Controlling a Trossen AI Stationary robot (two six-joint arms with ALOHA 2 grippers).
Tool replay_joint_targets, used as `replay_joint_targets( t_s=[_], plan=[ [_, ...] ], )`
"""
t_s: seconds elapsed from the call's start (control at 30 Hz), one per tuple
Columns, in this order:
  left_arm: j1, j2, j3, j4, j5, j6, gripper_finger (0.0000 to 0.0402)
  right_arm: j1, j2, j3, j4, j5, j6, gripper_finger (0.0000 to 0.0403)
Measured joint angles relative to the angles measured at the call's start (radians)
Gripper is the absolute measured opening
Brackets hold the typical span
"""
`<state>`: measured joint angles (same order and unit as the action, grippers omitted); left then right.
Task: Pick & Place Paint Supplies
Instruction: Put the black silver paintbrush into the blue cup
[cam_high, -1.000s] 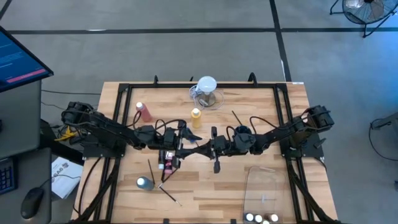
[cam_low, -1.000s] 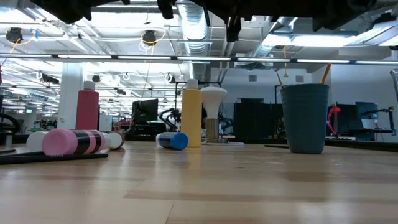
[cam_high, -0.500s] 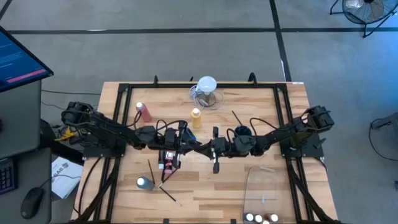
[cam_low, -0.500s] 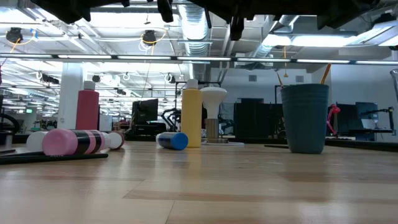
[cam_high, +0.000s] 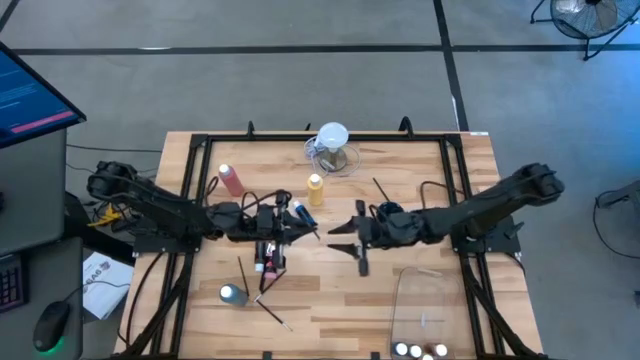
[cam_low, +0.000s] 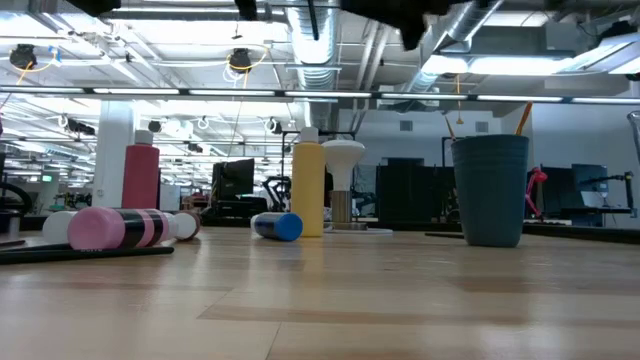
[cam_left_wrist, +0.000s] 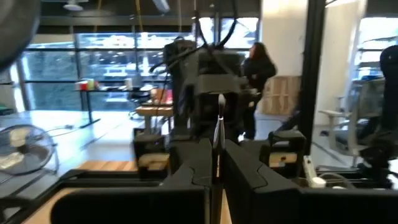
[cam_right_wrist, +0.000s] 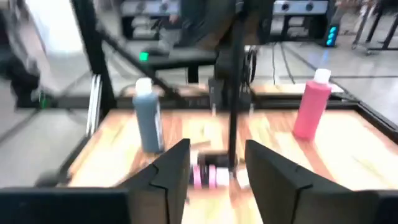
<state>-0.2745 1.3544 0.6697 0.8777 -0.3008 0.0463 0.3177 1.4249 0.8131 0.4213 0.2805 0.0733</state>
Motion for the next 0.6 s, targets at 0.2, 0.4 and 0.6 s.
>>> replay_joint_targets(
  t_s=[0.2, 0.4, 0.6],
  plan=[
    [0.038, 0.016, 0.0, 0.004, -0.002, -0.012, 0.0001, 0.095, -0.153, 0.0, -0.267, 0.004, 0.026, 0.0173],
    [0.162, 0.121, 0.004, 0.149, 0.107, -0.107, 0.0002, 0.196, -0.231, 0.0, -0.357, 0.105, 0.024, 0.0185],
    [0.24, 0.347, 0.186, 0.192, 0.206, -0.134, 0.0002, 0.269, -0.248, 0.0, -0.374, 0.258, -0.003, 0.0186]
  ],
)
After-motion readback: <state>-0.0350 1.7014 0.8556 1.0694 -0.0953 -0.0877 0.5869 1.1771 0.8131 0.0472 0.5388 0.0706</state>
